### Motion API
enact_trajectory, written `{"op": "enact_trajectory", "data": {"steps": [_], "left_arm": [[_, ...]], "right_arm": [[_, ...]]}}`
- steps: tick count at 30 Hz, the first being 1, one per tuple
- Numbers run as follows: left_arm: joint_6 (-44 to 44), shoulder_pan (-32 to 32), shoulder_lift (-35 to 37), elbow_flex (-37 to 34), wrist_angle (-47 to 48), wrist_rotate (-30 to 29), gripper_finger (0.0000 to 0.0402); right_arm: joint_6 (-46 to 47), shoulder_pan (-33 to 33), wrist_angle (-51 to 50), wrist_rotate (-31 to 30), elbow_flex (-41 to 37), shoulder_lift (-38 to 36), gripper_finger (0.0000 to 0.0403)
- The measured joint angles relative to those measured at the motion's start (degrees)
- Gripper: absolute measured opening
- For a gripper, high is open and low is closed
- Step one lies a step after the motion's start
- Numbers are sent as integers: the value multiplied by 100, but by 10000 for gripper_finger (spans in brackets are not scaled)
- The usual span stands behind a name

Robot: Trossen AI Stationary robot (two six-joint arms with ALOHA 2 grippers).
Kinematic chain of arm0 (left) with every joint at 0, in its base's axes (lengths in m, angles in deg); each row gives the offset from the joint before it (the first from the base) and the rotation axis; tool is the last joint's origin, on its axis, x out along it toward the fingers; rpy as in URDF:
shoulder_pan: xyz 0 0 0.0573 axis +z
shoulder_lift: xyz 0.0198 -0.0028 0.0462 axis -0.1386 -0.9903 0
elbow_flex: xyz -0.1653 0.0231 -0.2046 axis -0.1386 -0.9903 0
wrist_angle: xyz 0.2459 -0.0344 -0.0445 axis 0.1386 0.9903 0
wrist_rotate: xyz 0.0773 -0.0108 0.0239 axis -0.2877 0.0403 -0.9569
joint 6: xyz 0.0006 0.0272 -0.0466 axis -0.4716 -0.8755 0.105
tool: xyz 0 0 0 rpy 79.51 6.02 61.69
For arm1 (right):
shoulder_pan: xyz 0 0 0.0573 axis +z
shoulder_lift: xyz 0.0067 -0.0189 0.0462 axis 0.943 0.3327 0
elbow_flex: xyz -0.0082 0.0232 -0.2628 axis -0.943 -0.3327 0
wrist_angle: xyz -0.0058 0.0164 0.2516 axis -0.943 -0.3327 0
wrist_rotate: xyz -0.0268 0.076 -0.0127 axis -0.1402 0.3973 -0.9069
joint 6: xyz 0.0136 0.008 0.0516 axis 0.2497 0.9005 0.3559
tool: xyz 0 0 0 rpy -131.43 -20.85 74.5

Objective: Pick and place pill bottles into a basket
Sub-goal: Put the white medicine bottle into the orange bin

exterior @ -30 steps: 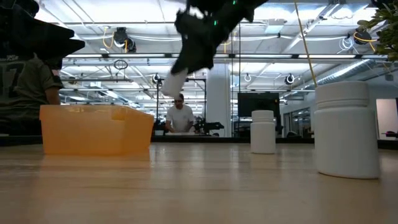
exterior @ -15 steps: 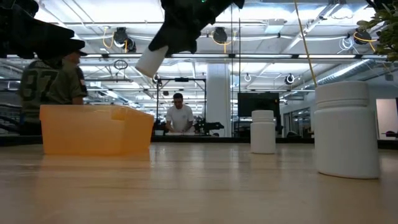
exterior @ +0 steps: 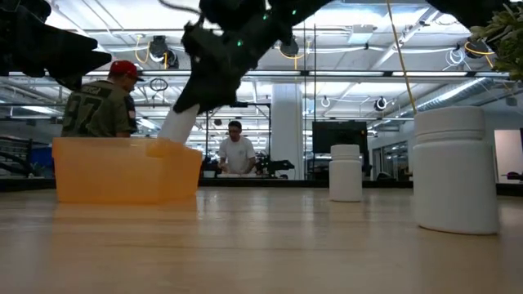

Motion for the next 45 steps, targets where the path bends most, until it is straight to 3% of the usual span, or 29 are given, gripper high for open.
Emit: {"op": "enact_trajectory", "data": {"steps": [13,19,34,36,41,45], "left_arm": [[15,2,0,0,7,2,191],[39,1,0,0,7,10,191],[38,1,0,0,9,11,191],[59,2,2,0,9,11,191],[66,2,0,0,9,9,191],[83,2,0,0,9,11,191]], "right_arm": [[-3,-37,-22,138,-2,583,147],[-27,-61,-433,-46,-2,596,147],[-86,-137,-343,-182,-2,599,147],[-73,-135,-317,-188,-2,601,169],[82,-131,-303,-193,-2,599,273],[82,-99,-213,-193,-2,599,315]]}}
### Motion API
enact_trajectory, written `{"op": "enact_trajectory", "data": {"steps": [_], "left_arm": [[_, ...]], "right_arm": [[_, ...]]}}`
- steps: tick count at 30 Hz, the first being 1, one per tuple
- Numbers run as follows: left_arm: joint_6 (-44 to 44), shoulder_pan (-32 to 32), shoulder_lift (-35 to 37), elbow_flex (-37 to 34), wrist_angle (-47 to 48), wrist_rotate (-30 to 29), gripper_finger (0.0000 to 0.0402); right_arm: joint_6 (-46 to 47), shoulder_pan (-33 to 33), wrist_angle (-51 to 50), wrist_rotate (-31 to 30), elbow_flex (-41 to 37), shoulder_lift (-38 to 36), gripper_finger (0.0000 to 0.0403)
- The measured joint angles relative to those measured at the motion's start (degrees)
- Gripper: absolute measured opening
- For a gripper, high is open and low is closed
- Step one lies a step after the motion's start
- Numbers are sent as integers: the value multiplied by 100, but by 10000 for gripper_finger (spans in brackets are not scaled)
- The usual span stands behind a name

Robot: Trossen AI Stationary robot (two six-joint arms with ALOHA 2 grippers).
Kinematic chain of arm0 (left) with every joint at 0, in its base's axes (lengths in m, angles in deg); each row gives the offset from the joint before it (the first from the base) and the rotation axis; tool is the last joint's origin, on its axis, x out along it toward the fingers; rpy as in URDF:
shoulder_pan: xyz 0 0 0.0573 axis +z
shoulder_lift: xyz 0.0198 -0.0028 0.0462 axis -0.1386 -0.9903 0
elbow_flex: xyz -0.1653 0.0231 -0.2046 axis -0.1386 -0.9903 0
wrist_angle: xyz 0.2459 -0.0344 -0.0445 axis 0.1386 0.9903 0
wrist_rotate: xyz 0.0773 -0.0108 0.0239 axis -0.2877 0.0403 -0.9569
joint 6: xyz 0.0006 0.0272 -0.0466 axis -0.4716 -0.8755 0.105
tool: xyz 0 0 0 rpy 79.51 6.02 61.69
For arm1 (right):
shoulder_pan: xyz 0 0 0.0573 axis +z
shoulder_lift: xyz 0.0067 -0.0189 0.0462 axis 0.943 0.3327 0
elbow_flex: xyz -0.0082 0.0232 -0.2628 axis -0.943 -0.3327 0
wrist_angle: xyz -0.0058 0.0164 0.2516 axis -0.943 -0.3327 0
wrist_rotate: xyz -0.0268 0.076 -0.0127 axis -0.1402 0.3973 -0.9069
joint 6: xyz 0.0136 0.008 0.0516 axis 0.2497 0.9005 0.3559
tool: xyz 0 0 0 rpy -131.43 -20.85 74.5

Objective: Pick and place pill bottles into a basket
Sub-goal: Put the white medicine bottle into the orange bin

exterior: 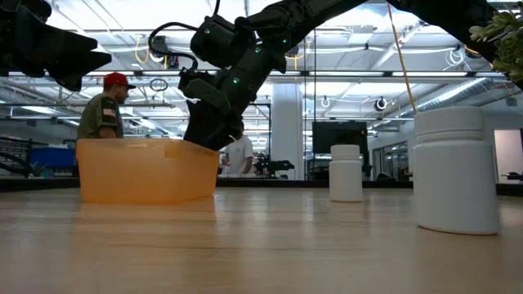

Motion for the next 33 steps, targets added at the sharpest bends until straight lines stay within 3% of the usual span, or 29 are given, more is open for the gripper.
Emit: {"op": "enact_trajectory", "data": {"steps": [8,15,18,23,28,33], "left_arm": [[-2,0,0,0,2,-2,191],[-24,0,0,0,2,-4,191],[-20,0,0,0,4,3,191],[70,-2,0,0,4,30,191],[107,-2,-38,0,7,55,191],[107,-2,-271,0,9,66,191]], "right_arm": [[1,134,406,-32,-4,-419,319],[74,152,-81,-114,-17,-1640,314],[96,152,12,-146,-484,-2437,315],[267,138,895,-517,-2213,-4149,313],[751,62,2346,-1297,-4756,-6319,314],[1341,-61,4308,-1346,-7139,-8409,314]]}}
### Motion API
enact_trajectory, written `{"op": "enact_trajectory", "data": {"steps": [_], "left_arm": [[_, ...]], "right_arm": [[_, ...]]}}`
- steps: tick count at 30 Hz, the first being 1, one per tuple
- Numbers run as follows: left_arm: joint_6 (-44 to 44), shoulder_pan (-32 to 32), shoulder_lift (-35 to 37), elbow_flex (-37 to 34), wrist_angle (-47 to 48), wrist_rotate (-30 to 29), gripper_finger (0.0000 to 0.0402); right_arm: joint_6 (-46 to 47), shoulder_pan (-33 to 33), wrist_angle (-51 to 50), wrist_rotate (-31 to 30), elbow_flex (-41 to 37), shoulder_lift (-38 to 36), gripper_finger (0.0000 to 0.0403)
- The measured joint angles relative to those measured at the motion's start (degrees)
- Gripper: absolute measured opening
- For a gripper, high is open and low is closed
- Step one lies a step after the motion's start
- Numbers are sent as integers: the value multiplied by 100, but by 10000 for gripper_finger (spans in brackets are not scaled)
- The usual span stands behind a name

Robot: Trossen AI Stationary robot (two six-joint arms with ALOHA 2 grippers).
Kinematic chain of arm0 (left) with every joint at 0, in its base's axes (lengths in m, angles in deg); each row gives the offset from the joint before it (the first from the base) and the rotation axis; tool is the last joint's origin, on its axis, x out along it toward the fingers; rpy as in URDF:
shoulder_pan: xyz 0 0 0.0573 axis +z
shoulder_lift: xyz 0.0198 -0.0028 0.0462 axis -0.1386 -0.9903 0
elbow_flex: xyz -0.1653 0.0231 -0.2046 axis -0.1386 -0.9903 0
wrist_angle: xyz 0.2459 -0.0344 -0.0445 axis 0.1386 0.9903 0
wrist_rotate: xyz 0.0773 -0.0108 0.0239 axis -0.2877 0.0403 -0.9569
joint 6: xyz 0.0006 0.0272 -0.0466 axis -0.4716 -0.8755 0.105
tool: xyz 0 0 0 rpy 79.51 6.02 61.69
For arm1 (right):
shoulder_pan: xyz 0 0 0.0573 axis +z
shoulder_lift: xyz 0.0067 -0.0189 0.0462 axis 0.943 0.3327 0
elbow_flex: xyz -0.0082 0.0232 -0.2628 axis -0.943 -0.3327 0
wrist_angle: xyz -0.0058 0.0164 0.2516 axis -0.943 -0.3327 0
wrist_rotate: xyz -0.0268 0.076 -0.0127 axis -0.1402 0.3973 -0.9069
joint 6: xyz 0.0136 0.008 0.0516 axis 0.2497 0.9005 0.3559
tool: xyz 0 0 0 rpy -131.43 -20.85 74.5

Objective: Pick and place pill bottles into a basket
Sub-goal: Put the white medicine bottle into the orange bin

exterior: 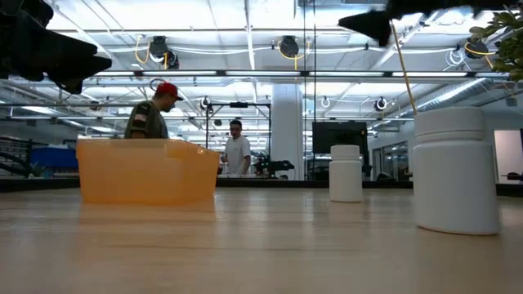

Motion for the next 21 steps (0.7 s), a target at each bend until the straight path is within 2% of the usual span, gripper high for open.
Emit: {"op": "enact_trajectory", "data": {"steps": [3,8,14,21], "left_arm": [[78,1,-148,1,0,-9,191],[275,0,-324,0,0,-113,191],[631,0,-404,0,-2,-210,191],[754,1,-405,0,-33,-232,191]], "right_arm": [[90,-100,692,0,-945,-932,314],[-215,-174,766,14,-1814,-1882,314],[-73,-236,919,-168,-2792,-2280,313],[-252,-254,1971,-684,-3628,-2375,313]]}}
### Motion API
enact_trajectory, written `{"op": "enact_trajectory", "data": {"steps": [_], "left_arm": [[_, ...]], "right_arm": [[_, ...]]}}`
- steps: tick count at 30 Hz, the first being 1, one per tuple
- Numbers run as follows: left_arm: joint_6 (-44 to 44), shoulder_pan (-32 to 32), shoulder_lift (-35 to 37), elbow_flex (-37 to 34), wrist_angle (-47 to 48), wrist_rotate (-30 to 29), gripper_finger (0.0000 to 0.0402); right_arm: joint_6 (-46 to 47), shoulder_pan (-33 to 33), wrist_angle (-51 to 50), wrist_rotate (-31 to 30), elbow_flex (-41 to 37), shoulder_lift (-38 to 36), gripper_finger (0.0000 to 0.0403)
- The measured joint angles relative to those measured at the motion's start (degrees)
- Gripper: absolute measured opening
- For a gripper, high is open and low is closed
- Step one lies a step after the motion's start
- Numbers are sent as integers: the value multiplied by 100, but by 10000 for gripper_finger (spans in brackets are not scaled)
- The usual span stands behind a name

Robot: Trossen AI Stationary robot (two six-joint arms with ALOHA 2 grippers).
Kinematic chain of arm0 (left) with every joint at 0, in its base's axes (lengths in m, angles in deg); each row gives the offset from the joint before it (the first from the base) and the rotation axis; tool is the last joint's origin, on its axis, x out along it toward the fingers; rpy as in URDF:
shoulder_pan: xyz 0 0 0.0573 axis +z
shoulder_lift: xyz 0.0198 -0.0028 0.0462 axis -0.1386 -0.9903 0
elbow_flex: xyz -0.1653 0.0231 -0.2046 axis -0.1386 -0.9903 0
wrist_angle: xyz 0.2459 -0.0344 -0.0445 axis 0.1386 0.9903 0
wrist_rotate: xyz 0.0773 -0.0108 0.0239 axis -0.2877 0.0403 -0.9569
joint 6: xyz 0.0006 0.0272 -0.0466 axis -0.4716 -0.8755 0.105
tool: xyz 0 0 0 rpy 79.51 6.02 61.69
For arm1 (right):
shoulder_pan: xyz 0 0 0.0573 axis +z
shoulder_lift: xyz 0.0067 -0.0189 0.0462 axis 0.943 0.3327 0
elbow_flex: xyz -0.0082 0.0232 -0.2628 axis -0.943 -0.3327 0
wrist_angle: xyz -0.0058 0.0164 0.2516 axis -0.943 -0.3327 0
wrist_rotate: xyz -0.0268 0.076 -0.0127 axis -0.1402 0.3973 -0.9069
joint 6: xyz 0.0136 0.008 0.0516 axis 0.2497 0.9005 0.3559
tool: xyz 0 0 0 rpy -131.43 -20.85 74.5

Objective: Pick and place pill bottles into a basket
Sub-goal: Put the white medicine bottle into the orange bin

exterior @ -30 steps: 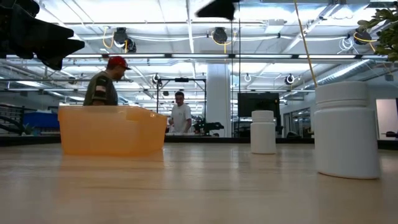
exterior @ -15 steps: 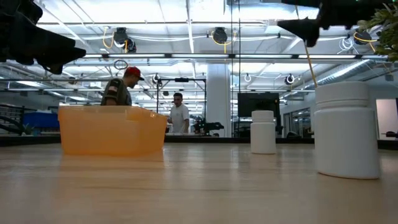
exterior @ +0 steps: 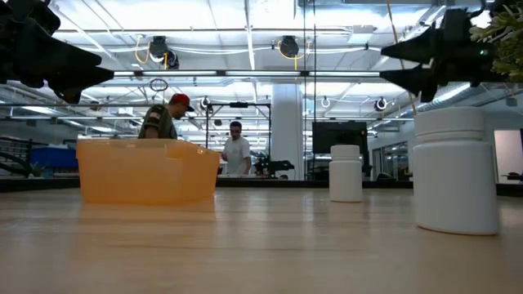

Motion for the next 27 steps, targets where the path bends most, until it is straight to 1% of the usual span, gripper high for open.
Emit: {"op": "enact_trajectory", "data": {"steps": [1,3,5,7,10,15,17,19,24,27], "left_arm": [[-2,0,0,0,-1,-1,191],[-2,-1,0,0,-2,-4,191],[-4,-1,0,0,-2,-4,191],[-2,0,0,0,-2,-5,191],[12,-1,0,0,-7,-6,191],[207,-1,0,0,-7,-6,191],[237,-1,0,0,-7,-6,191],[240,0,0,0,-7,-6,191],[278,-1,0,0,-9,-38,191],[521,-1,0,0,-4,-273,191]], "right_arm": [[-33,-1,84,-81,-39,5,313],[-172,-3,-51,-199,-48,20,313],[-252,-3,-113,-212,-48,20,313],[-358,-3,-219,-157,-50,13,313],[-618,-1,-380,106,-54,17,313],[-1066,-1,-152,104,-40,-86,313],[-1149,-1,-223,103,47,-205,313],[-1185,-1,-506,102,175,-339,313],[-1171,0,-1638,72,553,-744,313],[-1142,1,-1842,-49,566,-902,313]]}}
